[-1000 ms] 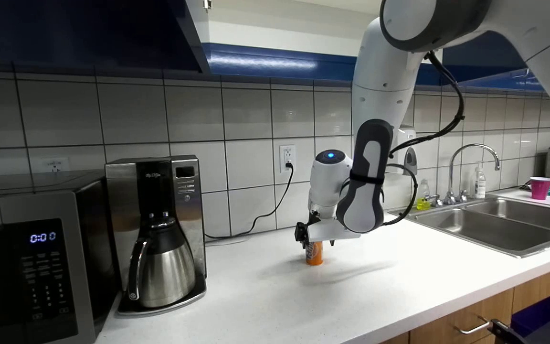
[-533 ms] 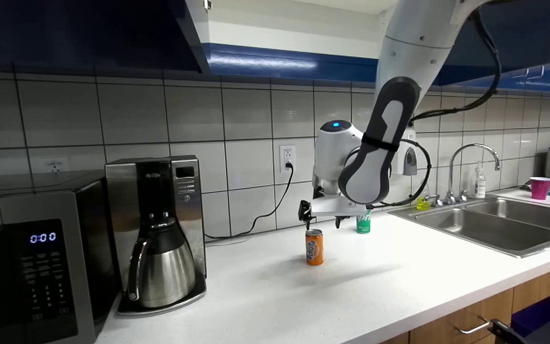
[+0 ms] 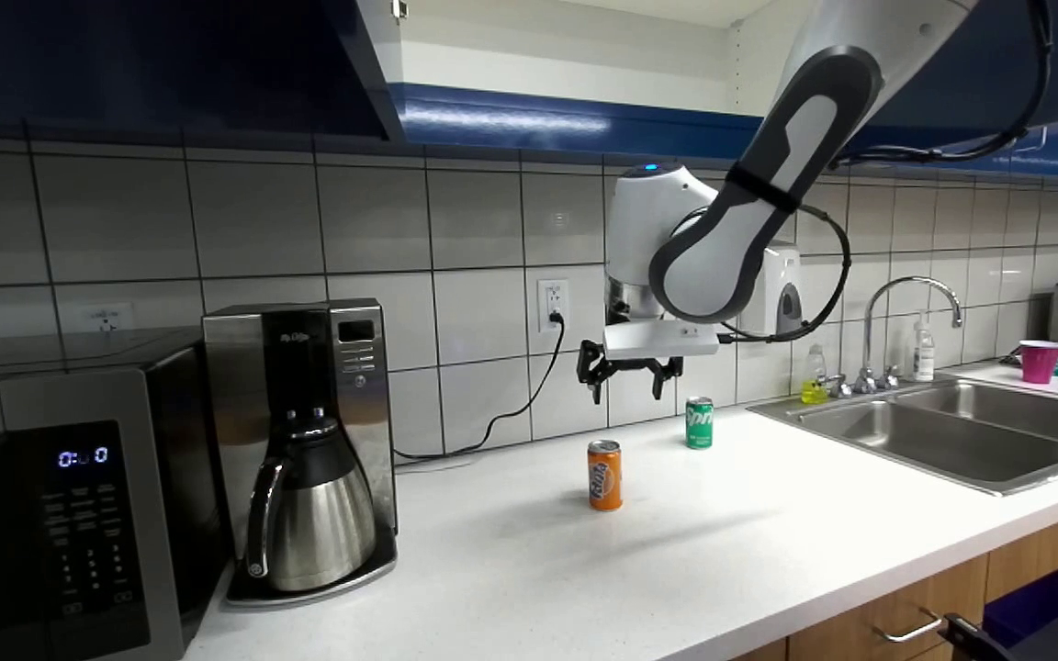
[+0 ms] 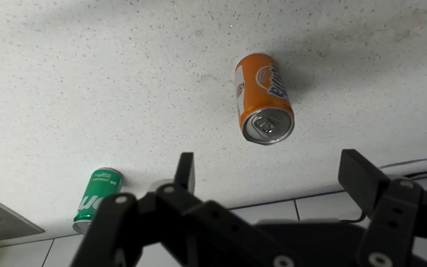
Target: Remove the can from the cupboard
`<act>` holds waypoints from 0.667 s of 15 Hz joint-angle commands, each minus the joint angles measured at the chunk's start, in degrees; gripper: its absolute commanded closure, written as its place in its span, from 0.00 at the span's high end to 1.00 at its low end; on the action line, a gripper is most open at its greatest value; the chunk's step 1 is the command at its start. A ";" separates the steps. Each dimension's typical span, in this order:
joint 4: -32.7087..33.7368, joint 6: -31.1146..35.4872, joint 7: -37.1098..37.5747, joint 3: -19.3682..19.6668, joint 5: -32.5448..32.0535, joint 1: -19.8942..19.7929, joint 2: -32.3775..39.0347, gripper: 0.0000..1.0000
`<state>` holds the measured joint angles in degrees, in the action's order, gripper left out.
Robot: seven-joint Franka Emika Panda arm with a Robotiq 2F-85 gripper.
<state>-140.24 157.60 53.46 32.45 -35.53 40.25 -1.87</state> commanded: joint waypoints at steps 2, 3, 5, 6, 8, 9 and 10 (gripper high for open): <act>-1.24 -10.30 -11.43 -18.10 7.89 -14.17 -8.58 1.00; -0.99 -12.11 -12.71 -22.48 9.64 -17.88 -9.43 1.00; -0.26 -9.28 -11.39 -27.57 10.41 -23.02 -6.81 1.00; -0.32 -9.96 -11.83 -28.73 10.78 -23.93 -7.56 1.00; -0.53 -10.21 -12.06 -29.19 10.90 -24.40 -7.96 1.00; -0.64 -10.21 -12.17 -29.16 10.89 -24.53 -7.96 1.00; -0.73 -10.21 -12.25 -29.15 10.89 -24.58 -7.96 1.00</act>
<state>-140.82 146.83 42.99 11.41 -27.10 23.85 -10.06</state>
